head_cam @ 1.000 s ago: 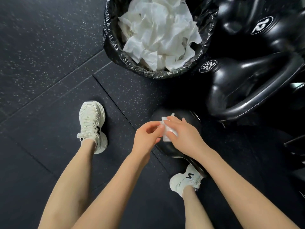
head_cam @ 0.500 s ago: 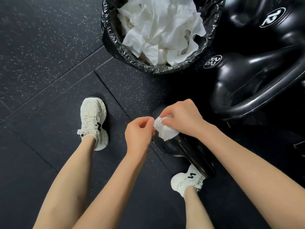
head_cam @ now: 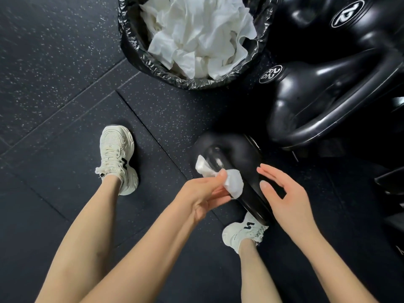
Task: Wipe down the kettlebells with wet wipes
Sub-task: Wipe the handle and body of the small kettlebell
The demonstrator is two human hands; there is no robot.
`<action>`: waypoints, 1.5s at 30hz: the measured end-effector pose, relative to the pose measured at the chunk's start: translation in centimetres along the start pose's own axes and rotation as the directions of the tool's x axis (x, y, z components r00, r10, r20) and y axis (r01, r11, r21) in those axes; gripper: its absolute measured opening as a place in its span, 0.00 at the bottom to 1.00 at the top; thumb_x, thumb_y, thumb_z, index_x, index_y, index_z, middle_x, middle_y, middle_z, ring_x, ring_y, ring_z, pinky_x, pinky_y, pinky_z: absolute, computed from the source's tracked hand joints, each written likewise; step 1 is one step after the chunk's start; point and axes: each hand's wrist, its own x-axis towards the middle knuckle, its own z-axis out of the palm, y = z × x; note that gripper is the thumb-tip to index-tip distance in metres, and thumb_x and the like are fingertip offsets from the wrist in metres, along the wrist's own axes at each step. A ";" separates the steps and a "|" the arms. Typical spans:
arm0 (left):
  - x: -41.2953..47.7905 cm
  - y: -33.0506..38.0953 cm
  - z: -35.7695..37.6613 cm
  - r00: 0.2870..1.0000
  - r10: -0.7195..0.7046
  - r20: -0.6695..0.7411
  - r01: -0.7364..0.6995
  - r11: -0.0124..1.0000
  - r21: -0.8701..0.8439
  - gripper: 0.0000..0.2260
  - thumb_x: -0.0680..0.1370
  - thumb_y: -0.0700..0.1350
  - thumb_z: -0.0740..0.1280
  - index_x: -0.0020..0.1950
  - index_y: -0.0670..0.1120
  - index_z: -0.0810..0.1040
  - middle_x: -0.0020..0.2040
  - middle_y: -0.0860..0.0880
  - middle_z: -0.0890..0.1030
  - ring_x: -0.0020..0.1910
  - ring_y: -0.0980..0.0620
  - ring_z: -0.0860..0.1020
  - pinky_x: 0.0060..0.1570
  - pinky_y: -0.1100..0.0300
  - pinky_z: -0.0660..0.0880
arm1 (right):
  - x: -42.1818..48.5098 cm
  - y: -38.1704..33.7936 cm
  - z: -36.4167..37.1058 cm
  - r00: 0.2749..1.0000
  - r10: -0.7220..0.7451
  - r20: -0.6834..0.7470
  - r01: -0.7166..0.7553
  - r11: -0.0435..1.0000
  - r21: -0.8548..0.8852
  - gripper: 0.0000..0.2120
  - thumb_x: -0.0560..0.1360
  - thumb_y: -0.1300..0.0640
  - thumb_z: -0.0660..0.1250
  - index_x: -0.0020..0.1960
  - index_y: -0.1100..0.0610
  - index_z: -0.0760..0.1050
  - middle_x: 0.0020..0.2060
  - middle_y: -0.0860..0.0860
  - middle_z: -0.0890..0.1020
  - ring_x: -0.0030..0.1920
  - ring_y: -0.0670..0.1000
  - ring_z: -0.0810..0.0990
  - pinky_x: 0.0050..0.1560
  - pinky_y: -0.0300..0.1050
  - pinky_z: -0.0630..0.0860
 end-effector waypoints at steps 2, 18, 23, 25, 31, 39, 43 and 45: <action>0.1 -1.2 0.3 0.997 0.081 -0.009 -0.081 0.994 -0.071 0.16 0.74 0.48 0.70 0.52 0.36 0.80 0.41 0.44 0.85 0.46 0.49 0.84 0.47 0.59 0.81 | -0.3 0.5 0.1 1.000 0.011 0.003 -0.011 1.000 -0.003 0.18 0.76 0.60 0.64 0.62 0.45 0.74 0.58 0.38 0.79 0.60 0.35 0.73 0.56 0.25 0.65; 0.5 -8.6 3.2 0.879 0.456 -0.137 -0.429 0.884 0.187 0.11 0.76 0.52 0.67 0.46 0.45 0.84 0.41 0.50 0.85 0.45 0.56 0.82 0.51 0.61 0.77 | -0.8 3.4 3.0 0.977 -0.063 0.205 0.038 0.991 0.126 0.24 0.77 0.58 0.63 0.71 0.45 0.64 0.65 0.38 0.71 0.67 0.39 0.67 0.70 0.42 0.63; 1.6 -6.6 2.3 0.856 0.502 -0.123 -0.495 0.865 0.082 0.17 0.73 0.50 0.70 0.44 0.35 0.79 0.43 0.40 0.80 0.44 0.48 0.78 0.54 0.54 0.76 | 1.5 1.9 1.9 0.955 0.014 0.295 -0.097 0.959 0.267 0.32 0.73 0.61 0.68 0.74 0.50 0.61 0.64 0.44 0.73 0.55 0.37 0.74 0.51 0.29 0.71; 1.7 -6.7 2.6 0.836 0.535 -0.120 -0.535 0.844 0.037 0.12 0.75 0.49 0.69 0.43 0.39 0.79 0.41 0.43 0.80 0.42 0.51 0.79 0.51 0.58 0.77 | 2.4 1.6 1.3 0.942 -0.002 0.337 -0.108 0.945 0.308 0.32 0.72 0.63 0.70 0.72 0.52 0.63 0.64 0.47 0.74 0.57 0.41 0.75 0.53 0.33 0.72; 2.1 -10.9 4.0 0.827 0.560 -0.043 -0.534 0.808 0.251 0.13 0.75 0.46 0.68 0.35 0.39 0.74 0.26 0.58 0.71 0.27 0.62 0.68 0.33 0.68 0.67 | 1.1 4.2 -0.8 0.965 0.002 0.261 -0.095 0.934 0.345 0.25 0.74 0.65 0.67 0.69 0.53 0.68 0.62 0.49 0.77 0.61 0.45 0.76 0.60 0.38 0.72; 2.9 -15.3 6.4 0.871 0.492 -0.002 -0.460 0.815 0.352 0.07 0.73 0.45 0.71 0.48 0.43 0.82 0.44 0.48 0.86 0.45 0.55 0.83 0.44 0.62 0.79 | -2.9 9.3 -1.9 0.977 0.114 0.182 -0.164 0.943 0.290 0.20 0.74 0.65 0.65 0.64 0.52 0.73 0.58 0.46 0.79 0.60 0.40 0.75 0.57 0.35 0.72; 2.1 -14.6 5.8 0.874 0.485 -0.015 -0.452 0.825 0.340 0.03 0.73 0.41 0.70 0.43 0.42 0.82 0.36 0.53 0.85 0.38 0.61 0.82 0.38 0.70 0.76 | -3.5 10.8 -1.9 0.963 0.182 0.200 -0.236 0.928 0.290 0.19 0.76 0.65 0.64 0.65 0.55 0.73 0.60 0.48 0.79 0.62 0.43 0.75 0.55 0.33 0.72; 1.9 -13.4 5.3 0.857 0.508 -0.091 -0.464 0.835 0.296 0.04 0.73 0.42 0.70 0.40 0.43 0.81 0.29 0.56 0.82 0.32 0.64 0.79 0.36 0.73 0.74 | -3.7 10.9 -1.5 0.956 0.181 0.232 -0.244 0.928 0.282 0.18 0.77 0.63 0.63 0.66 0.56 0.73 0.62 0.49 0.78 0.63 0.45 0.74 0.59 0.36 0.71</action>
